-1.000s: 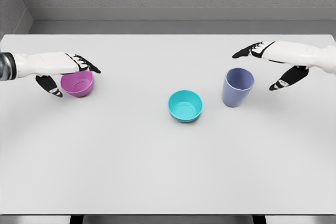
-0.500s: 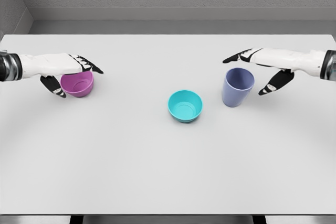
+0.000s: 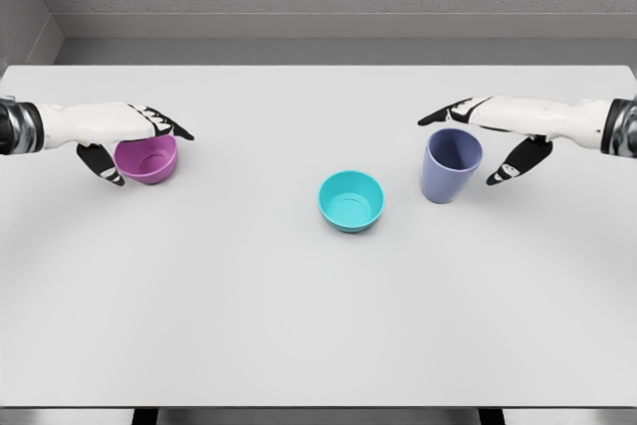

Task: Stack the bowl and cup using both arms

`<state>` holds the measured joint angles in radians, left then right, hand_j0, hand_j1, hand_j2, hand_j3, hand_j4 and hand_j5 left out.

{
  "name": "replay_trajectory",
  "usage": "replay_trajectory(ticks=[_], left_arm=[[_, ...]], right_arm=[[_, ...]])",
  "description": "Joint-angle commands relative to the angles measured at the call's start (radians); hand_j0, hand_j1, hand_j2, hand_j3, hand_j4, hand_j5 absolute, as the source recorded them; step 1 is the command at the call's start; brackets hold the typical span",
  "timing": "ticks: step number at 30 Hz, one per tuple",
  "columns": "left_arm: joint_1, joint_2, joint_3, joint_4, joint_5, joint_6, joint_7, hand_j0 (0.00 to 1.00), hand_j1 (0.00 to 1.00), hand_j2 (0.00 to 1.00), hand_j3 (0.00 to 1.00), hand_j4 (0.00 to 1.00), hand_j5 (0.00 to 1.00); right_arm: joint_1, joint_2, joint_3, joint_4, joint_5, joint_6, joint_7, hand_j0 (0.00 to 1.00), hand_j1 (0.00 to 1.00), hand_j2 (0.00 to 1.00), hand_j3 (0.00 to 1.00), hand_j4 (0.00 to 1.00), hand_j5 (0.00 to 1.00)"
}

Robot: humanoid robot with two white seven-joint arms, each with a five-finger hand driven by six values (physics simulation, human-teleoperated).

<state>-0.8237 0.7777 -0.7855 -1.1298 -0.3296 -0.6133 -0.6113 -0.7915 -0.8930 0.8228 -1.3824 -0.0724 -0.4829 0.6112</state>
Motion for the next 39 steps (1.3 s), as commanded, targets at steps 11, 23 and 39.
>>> replay_trajectory(ticks=[11,23,39], left_arm=[[-0.006,-0.026,0.003,0.035,-0.009,0.002,0.000,1.00,1.00,1.00,1.00,1.00,1.00],[-0.006,-0.029,0.003,0.047,-0.009,0.002,0.000,1.00,1.00,1.00,1.00,1.00,1.00],[-0.002,-0.034,0.005,0.078,-0.011,0.002,0.000,1.00,1.00,1.00,1.00,1.00,1.00]], right_arm=[[0.000,0.025,0.002,0.023,0.000,0.006,0.000,1.00,1.00,1.00,1.00,1.00,1.00],[0.000,0.049,0.018,0.049,0.003,0.007,0.000,1.00,1.00,1.00,1.00,1.00,1.00],[0.000,0.074,0.022,0.080,0.017,0.006,0.000,1.00,1.00,1.00,1.00,1.00,1.00]])
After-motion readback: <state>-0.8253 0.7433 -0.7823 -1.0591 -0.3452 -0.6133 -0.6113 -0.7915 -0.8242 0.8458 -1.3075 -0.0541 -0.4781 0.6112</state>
